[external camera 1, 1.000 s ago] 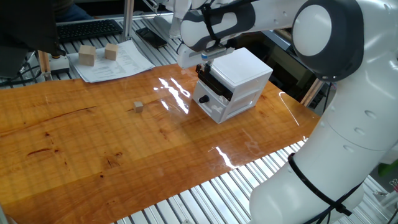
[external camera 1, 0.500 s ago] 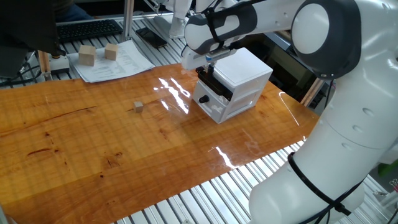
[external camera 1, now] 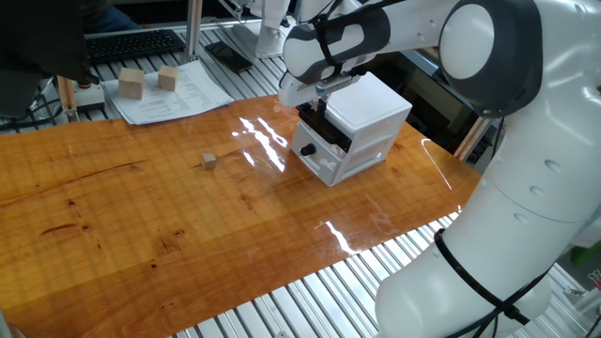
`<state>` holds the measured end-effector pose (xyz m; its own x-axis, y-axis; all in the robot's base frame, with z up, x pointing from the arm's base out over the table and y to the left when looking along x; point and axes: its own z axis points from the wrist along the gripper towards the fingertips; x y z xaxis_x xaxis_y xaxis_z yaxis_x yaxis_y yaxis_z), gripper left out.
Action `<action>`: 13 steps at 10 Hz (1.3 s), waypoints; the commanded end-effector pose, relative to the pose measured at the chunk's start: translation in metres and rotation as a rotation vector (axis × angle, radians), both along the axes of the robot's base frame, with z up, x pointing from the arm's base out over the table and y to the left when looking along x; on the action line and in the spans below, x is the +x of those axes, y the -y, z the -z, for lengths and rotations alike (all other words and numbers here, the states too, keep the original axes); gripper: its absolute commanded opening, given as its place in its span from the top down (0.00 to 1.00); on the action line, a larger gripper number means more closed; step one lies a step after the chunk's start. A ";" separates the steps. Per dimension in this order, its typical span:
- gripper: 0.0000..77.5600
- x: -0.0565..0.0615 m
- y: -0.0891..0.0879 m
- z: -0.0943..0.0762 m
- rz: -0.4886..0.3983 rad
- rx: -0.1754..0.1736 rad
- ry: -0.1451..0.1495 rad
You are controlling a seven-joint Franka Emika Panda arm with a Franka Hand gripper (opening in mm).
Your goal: Put things in the drawer
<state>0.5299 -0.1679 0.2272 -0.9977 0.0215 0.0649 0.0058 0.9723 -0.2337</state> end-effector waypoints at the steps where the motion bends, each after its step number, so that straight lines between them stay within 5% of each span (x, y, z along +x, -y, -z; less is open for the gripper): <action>1: 1.00 0.001 0.001 -0.001 0.004 0.015 0.003; 4: 1.00 0.001 0.001 -0.001 -0.005 0.061 0.001; 13: 1.00 0.001 0.001 -0.001 0.016 0.073 0.009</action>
